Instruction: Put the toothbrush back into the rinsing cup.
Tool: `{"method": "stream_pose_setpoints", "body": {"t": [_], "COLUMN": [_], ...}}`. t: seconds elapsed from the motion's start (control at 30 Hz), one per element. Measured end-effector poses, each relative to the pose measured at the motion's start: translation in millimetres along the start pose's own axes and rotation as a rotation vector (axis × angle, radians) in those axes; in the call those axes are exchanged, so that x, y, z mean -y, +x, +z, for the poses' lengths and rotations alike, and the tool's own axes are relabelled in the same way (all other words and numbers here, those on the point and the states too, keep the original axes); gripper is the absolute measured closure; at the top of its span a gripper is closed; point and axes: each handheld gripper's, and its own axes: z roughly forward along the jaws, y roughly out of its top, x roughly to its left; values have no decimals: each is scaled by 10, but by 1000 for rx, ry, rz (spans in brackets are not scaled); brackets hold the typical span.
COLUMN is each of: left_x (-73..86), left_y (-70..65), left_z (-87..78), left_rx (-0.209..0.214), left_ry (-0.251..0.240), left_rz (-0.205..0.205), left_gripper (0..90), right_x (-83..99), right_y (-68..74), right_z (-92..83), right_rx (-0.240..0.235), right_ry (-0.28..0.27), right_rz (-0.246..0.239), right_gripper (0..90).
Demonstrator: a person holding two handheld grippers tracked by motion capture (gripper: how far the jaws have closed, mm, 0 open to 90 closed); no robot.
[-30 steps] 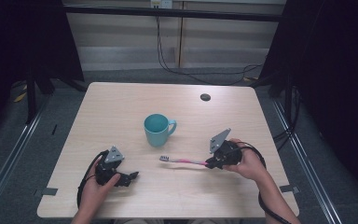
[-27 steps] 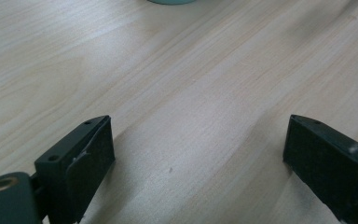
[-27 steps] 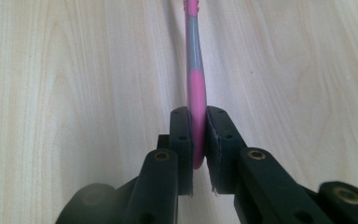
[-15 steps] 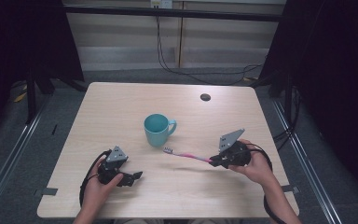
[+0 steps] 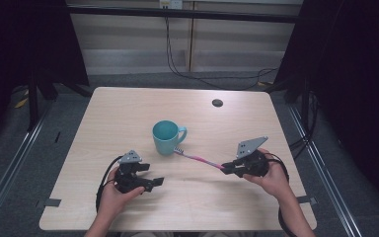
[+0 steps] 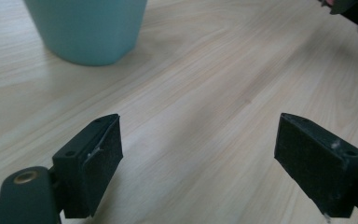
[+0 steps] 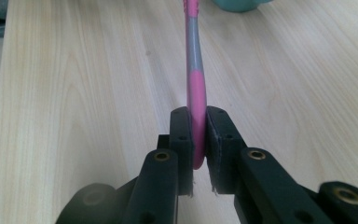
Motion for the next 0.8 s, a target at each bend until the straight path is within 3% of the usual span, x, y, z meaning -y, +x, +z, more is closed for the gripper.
{"method": "stream_pose_setpoints", "body": {"t": [0.13,0.8], "left_x": [-39,-260], "left_y": [-44,-185], "left_z": [36,135], "left_rx": [16,40], "left_ry": [-14,-63], "left_rz": [-1,12], "left_gripper": [155,237], "right_x": [-44,-160], "right_y": [23,59], "right_z": [11,109], "right_rx": [0,-7], "right_ry": [-32,-70], "right_rz": [3,-4], "right_gripper": [821,821]}}
